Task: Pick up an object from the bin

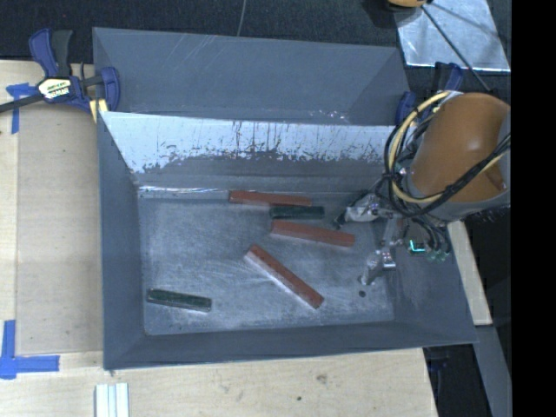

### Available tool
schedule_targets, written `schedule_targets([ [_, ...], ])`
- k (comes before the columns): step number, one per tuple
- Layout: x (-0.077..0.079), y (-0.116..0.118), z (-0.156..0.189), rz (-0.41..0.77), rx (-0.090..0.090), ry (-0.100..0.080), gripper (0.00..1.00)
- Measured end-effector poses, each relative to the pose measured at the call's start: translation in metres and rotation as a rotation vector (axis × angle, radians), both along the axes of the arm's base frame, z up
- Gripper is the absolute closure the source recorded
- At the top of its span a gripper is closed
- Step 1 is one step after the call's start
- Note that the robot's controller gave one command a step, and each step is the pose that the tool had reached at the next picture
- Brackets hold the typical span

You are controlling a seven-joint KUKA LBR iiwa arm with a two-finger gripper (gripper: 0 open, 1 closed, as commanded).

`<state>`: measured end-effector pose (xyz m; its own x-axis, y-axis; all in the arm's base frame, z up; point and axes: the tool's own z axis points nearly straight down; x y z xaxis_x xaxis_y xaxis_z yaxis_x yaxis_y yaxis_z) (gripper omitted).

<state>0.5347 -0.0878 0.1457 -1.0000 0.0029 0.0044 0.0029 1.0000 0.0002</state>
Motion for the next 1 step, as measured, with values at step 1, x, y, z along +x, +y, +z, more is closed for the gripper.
schedule_targets([
  [1, 0.002, 0.0002, 0.0037, 0.002, -0.001, -0.008, 0.0],
])
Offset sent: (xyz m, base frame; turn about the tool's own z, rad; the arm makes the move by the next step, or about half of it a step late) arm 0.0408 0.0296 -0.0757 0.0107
